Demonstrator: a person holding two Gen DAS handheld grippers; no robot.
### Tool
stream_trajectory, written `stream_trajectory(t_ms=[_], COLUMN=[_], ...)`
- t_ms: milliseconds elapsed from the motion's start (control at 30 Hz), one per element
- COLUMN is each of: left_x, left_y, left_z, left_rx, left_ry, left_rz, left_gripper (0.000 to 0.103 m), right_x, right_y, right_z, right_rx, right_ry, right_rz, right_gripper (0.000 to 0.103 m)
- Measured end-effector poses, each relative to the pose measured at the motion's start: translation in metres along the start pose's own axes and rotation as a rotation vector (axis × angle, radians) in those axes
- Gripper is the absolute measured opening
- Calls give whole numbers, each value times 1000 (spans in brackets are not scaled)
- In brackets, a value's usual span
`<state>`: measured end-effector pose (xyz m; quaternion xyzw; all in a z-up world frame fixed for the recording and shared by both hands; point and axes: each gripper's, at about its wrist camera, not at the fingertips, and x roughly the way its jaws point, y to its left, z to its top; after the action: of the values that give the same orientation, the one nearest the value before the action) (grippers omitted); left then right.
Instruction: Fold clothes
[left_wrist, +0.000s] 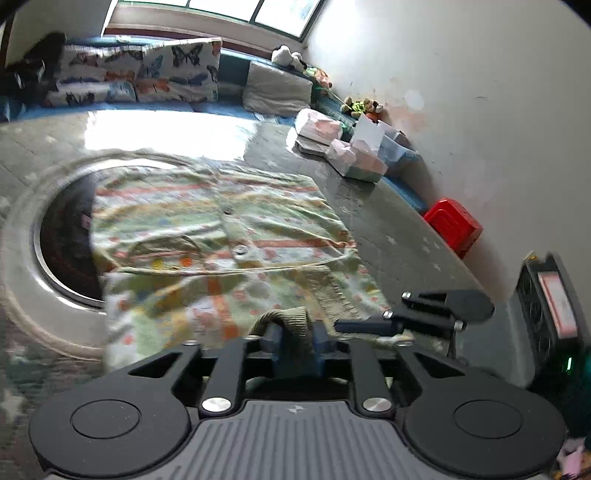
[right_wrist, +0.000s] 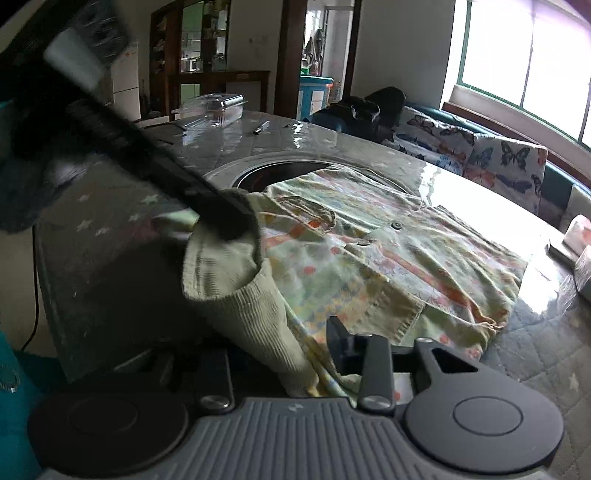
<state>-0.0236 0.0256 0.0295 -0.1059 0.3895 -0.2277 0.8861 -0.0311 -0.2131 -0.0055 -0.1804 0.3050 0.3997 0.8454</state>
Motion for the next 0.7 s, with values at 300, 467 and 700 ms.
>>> stream_trajectory(t_ms=[300, 467, 700], left_x=[-22, -9, -6], left_y=[3, 0, 2], left_z=[-37, -48, -56], left_rx=[212, 349, 455], left_ry=[-59, -71, -118], left_rz=[172, 251, 274], left_gripper=[67, 67, 18], right_x=[-1, -6, -13], right_y=[-8, -9, -4], right_z=[10, 14, 15], right_rx=[54, 63, 58], right_ry=[-4, -20, -28], right_rz=[21, 11, 9], right_gripper=[20, 17, 10])
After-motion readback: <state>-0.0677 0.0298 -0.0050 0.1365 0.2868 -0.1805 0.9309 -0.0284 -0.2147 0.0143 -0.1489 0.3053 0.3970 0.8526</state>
